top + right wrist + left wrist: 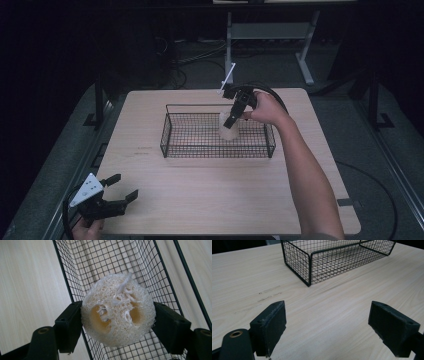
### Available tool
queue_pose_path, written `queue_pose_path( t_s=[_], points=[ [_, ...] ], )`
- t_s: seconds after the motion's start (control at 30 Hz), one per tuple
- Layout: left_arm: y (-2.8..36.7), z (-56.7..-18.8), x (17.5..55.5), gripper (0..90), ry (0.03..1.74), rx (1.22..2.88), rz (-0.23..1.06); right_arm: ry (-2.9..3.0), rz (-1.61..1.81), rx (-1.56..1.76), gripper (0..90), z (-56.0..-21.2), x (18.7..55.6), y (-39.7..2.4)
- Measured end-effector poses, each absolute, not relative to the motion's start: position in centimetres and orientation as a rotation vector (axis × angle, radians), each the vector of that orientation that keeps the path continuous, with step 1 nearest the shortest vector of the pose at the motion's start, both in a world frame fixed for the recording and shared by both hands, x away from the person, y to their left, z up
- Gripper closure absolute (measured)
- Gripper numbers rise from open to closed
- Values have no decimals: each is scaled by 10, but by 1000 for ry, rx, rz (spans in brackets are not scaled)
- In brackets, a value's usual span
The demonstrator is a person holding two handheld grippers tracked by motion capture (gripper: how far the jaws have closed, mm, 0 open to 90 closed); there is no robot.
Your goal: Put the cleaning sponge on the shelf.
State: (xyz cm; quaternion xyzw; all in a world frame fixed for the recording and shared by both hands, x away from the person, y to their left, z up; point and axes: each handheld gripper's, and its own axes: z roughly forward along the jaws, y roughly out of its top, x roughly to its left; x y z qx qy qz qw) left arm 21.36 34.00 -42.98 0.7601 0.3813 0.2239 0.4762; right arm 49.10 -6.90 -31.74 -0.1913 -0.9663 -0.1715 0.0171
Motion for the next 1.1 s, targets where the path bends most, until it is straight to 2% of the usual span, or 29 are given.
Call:
queue_pose_path(
  t_s=[1.1],
  points=[
    [340, -430, 214, 139, 935, 1855, 550, -2960, -465, -631, 273, -366, 501, -65]
  ],
)
